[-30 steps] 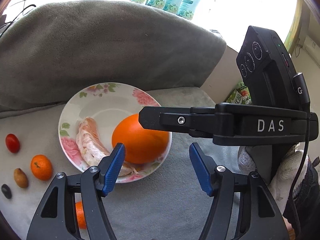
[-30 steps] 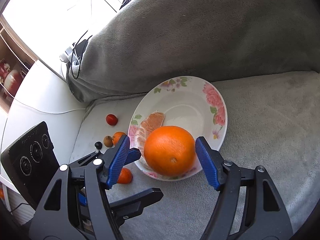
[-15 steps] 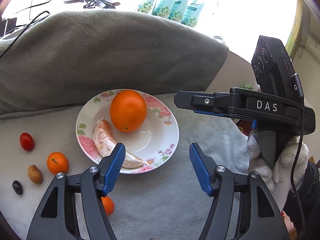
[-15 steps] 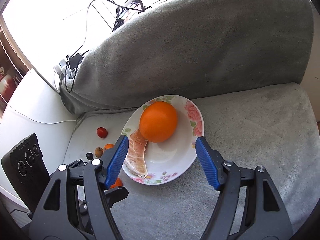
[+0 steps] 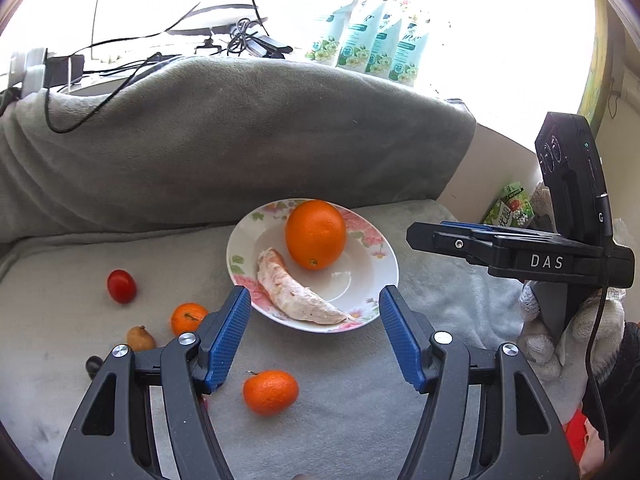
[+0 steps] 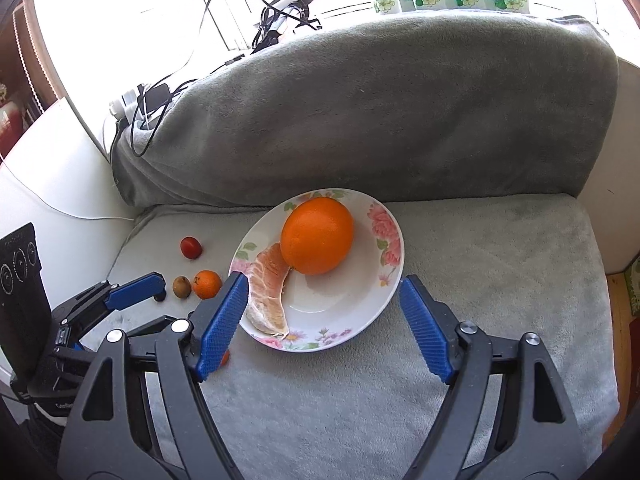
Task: Organize fruits
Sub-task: 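Withdraw the right tool from the plate toward the remaining fruits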
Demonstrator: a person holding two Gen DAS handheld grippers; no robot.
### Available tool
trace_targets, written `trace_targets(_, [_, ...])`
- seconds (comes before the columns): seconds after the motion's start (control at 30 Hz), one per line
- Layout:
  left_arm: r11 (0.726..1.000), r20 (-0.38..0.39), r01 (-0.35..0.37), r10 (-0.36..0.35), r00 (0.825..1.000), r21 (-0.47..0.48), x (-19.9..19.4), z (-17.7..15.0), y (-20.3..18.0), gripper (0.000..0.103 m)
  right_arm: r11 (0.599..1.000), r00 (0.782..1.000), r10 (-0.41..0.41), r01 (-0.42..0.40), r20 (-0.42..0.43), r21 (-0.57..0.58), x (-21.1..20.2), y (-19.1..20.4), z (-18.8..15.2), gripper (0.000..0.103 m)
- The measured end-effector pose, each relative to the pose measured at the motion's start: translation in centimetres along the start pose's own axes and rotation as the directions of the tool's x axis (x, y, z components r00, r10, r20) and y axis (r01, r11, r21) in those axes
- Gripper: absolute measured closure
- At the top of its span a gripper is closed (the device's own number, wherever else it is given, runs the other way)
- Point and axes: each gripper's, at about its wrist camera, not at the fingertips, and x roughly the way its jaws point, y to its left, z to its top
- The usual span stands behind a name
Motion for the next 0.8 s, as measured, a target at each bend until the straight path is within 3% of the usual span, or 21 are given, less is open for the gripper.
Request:
trace_targets(0.17, [0.999,0.040,-0.033,0.033,0.999,-0.011,-1.7,-0.6,2.1,0.037,0.997,1.000,-0.017,0.017,0.000,-0.070,-0.2,1.5,-0.9,0.022])
trace_targets(0.43, [0.995,0.039,-0.077,0.079,0.996,-0.063,-4.2,-2.1,5.9,0.037,0.991,0.999,-0.023,0.027,0.031,-0.130,-0.7,3.8,-2.3,0.022])
trace_targets(0.8, [0.980,0.039,-0.139,0.146,0.989,-0.141,-7.5,-4.9,10.0,0.037,0.972,1.000,0.020,-0.016,0.014,-0.234,0.0,7.7,-4.9,0.022])
